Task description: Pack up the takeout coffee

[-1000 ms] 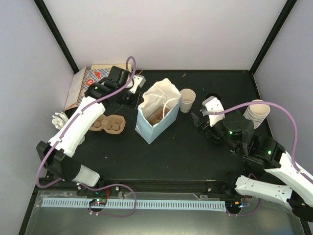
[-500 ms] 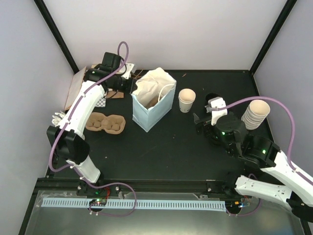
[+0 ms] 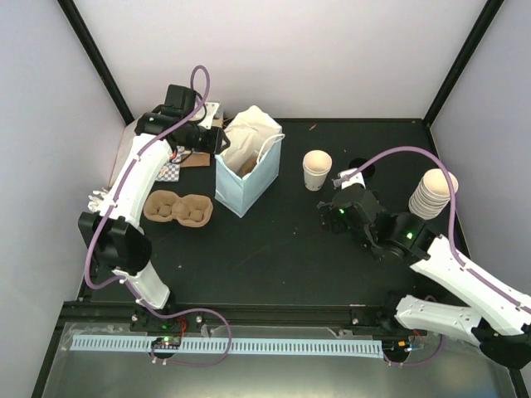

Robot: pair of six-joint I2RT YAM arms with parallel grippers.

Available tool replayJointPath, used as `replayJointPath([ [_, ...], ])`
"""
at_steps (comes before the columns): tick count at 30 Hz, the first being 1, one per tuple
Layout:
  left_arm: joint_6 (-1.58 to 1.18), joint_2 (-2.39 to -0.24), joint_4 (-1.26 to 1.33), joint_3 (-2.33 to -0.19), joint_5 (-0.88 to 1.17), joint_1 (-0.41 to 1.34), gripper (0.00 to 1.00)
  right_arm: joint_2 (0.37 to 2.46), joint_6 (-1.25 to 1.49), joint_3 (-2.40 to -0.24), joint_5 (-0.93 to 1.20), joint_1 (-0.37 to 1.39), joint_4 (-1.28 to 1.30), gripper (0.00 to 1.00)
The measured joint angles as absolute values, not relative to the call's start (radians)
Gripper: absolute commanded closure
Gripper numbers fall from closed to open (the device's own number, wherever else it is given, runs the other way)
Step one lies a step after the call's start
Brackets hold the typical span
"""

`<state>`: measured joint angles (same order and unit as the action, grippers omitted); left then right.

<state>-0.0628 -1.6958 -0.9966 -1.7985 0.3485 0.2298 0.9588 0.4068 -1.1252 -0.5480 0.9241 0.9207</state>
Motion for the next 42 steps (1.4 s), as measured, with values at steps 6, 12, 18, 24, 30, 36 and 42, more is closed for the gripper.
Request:
replayJointPath([
  [6, -0.061, -1.658, -0.997, -1.783, 0.348, 0.230, 0.42, 0.998, 0.458, -1.131, -0.507, 0.904, 0.948, 0.00],
  [12, -0.060, -1.502, -0.991, -1.727, 0.339, 0.230, 0.40, 1.016, 0.498, -1.166, -0.488, 0.901, 0.963, 0.00],
  [18, -0.065, -1.304, -0.958, -1.637, 0.315, 0.229, 0.37, 1.057, 0.508, -1.228, -0.454, 0.881, 0.981, 0.00],
  [24, -0.104, -1.050, -0.913, -1.458, 0.301, 0.229, 0.14, 1.053, 0.492, -1.247, -0.301, 0.741, 0.962, 0.00],
  [30, -0.165, -0.804, -0.886, -1.274, 0.277, 0.229, 0.01, 1.060, 0.487, -1.244, -0.178, 0.603, 0.942, 0.00],
  [36, -0.222, -0.657, -0.865, -1.124, 0.268, 0.229, 0.01, 1.178, 0.485, -1.285, -0.128, 0.540, 0.942, 0.09],
  [42, -0.274, -0.546, -0.865, -0.970, 0.254, 0.229, 0.01, 1.289, 0.513, -1.341, -0.111, 0.510, 0.942, 0.12],
])
